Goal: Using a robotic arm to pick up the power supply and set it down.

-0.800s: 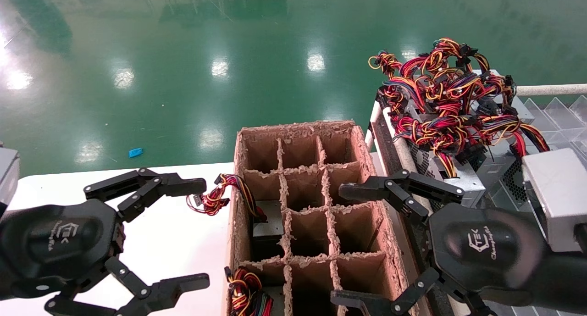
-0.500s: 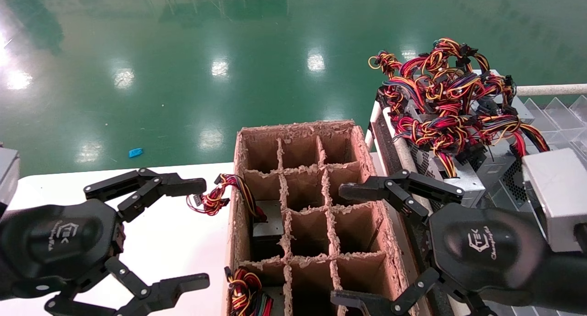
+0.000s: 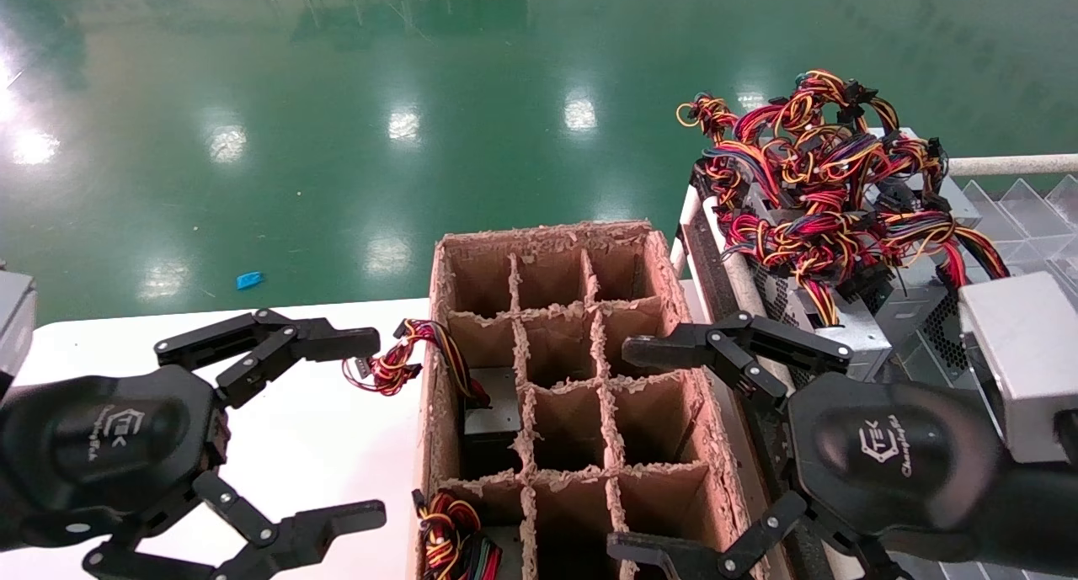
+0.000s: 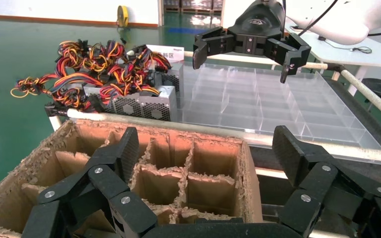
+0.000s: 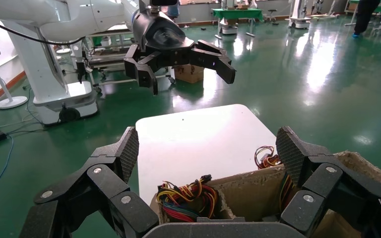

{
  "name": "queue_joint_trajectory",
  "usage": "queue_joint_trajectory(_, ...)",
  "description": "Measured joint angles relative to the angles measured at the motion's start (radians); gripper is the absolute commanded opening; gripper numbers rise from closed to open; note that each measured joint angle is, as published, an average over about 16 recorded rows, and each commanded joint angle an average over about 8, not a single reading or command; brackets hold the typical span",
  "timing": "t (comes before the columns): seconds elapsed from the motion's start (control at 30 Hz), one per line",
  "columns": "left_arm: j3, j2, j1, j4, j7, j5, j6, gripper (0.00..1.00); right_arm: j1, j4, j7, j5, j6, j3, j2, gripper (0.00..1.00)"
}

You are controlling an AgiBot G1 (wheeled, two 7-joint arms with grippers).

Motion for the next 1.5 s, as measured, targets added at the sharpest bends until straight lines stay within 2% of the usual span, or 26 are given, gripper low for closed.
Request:
queue_joint_trajectory(0.33,0.000,0.000,0.000,0.000,0.000,0.000,0.000,0.00,0.055,0.028,-0.001,-0.122,0.000,-0.063,-0.045,1.00)
queue_joint_trajectory(0.63,0.000,0.000,0.000,0.000,0.000,0.000,0.000,0.00,0.153,0.053,-0.005,-0.318,0.001,-0.176,-0.160,1.00)
queue_joint_trajectory(0.8,0.000,0.000,0.000,0.000,0.000,0.000,0.000,0.00,0.179,0.050,-0.015,-0.389,0.016,-0.221,-0.225,1.00)
queue_joint_trajectory(1.2,0.000,0.000,0.000,0.000,0.000,0.000,0.000,0.00,0.173,0.025,-0.034,-0.467,0.068,-0.278,-0.336,1.00)
queue_joint_trajectory(1.5,0.000,0.000,0.000,0.000,0.000,0.000,0.000,0.00,0.167,-0.024,-0.045,-0.510,0.091,-0.307,-0.388,1.00)
